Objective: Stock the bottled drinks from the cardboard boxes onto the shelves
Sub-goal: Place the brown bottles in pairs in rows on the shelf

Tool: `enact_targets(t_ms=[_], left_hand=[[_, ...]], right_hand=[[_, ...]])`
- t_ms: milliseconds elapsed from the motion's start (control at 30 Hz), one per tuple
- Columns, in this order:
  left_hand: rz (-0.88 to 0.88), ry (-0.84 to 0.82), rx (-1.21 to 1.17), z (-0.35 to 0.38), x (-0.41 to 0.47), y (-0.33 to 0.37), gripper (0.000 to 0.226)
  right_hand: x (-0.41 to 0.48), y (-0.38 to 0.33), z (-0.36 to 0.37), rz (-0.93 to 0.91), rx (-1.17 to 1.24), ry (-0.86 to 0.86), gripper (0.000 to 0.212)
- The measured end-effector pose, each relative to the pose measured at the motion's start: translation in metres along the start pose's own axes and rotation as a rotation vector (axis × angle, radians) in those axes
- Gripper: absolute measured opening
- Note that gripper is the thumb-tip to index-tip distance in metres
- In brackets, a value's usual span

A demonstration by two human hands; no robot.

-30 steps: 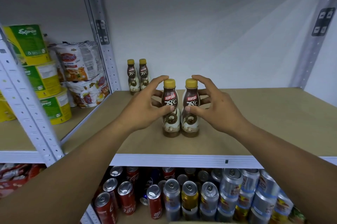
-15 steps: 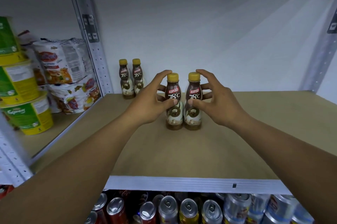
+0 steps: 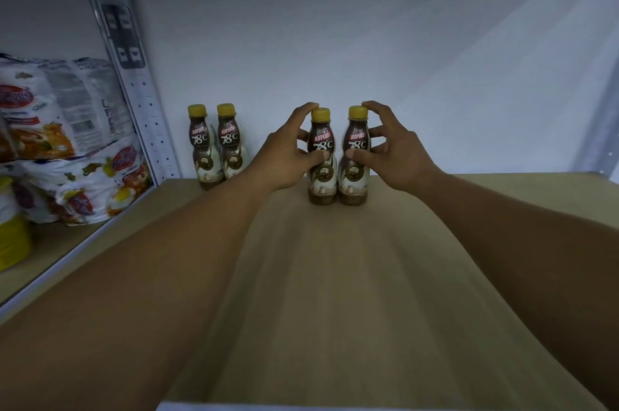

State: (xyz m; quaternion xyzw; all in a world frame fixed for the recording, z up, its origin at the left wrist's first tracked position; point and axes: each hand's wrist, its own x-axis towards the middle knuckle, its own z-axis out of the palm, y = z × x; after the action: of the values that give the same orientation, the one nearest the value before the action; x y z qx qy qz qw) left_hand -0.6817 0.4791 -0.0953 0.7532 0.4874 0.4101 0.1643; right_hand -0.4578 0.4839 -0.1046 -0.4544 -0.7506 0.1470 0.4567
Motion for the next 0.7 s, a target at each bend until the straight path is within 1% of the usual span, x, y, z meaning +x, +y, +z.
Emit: enact_targets(t_ms=[333, 700], left_hand=[[0.000, 0.029, 0.033, 0.005, 0.026, -0.014, 0.084], [0.006, 0.030, 0.047, 0.005, 0.035, -0.022, 0.085]], right_hand=[[0.029, 0.017, 0.012, 0.007, 0.015, 0.010, 0.079], [0.036, 0.023, 0.017, 0.005, 0.013, 0.024, 0.078]])
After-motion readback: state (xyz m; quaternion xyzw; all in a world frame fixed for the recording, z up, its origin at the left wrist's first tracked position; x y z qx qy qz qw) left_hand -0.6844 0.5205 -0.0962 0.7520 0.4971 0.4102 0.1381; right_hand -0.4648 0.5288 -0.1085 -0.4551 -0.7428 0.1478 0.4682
